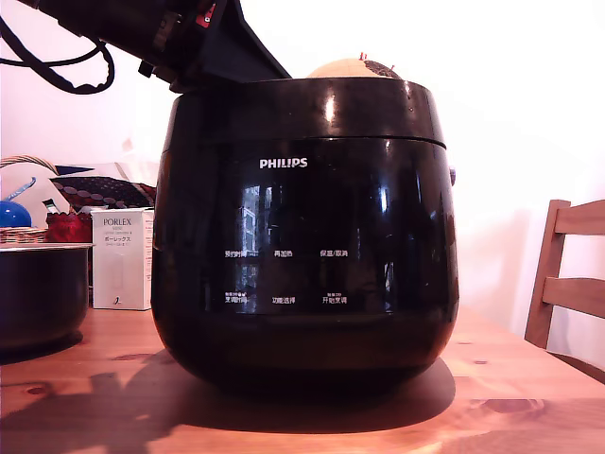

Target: Open the rice cooker by pressing the large metal button on the top of its lid with medium force

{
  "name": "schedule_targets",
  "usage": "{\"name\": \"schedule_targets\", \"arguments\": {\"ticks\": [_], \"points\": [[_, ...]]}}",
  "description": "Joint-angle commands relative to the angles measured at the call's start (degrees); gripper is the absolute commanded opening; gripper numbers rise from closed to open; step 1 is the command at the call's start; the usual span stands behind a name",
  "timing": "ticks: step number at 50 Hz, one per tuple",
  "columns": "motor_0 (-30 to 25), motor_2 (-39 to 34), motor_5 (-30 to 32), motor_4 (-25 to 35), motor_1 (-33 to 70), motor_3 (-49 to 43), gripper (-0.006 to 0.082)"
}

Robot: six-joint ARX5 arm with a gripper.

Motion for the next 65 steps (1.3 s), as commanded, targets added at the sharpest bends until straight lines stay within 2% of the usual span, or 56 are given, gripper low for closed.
{"name": "schedule_targets", "arguments": {"ticks": [1,9,19,37,54,65], "points": [[-0.4,-8.8,0.9,-0.9,6.4,-9.3,-0.002],[-0.4,-8.8,0.9,0.6,6.4,-7.0,-0.002],[-0.3,-8.8,-1.6,4.1,6.3,1.7,-0.002],[-0.3,-8.8,-6.0,5.6,6.3,15.2,-0.002],[0.3,-8.8,-9.7,5.6,5.5,22.7,-0.002],[1.1,-8.8,-9.7,5.6,1.9,22.9,-0.002]]}}
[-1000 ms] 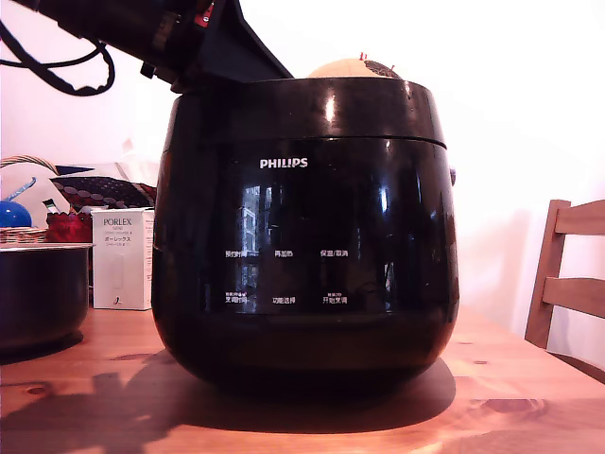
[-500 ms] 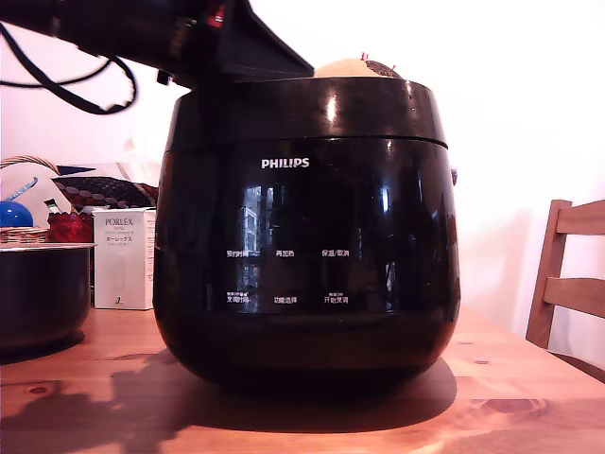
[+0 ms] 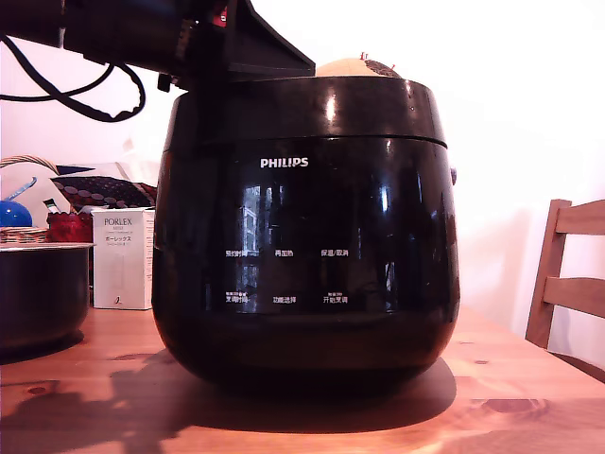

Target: Open the rice cooker by pressing the large metal button on the top of its lid with medium force

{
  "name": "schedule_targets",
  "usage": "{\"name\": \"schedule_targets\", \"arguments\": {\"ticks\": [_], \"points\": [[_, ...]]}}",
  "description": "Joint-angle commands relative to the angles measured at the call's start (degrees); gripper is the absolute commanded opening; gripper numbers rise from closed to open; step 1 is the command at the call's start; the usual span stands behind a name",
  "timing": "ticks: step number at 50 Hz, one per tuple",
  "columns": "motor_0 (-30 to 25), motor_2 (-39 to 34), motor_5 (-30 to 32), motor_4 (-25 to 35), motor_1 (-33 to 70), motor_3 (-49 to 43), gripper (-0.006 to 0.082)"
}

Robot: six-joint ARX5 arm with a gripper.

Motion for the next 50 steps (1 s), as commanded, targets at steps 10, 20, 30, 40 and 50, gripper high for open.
{"name": "schedule_targets", "arguments": {"ticks": [10,20,30,40,50], "points": [[1.4,-3.2,-0.2,-1.1,-3.6,-2.4,-0.002],[1.7,-3.2,-0.2,-1.5,-5.3,-3.4,-0.002],[1.7,-3.2,-0.2,-2.2,-6.6,-3.1,-0.002],[1.7,-3.2,-0.2,-3.1,-8.5,-3.0,-0.002],[1.7,-3.1,-0.2,-3.1,-9.6,-2.9,-0.002]]}}
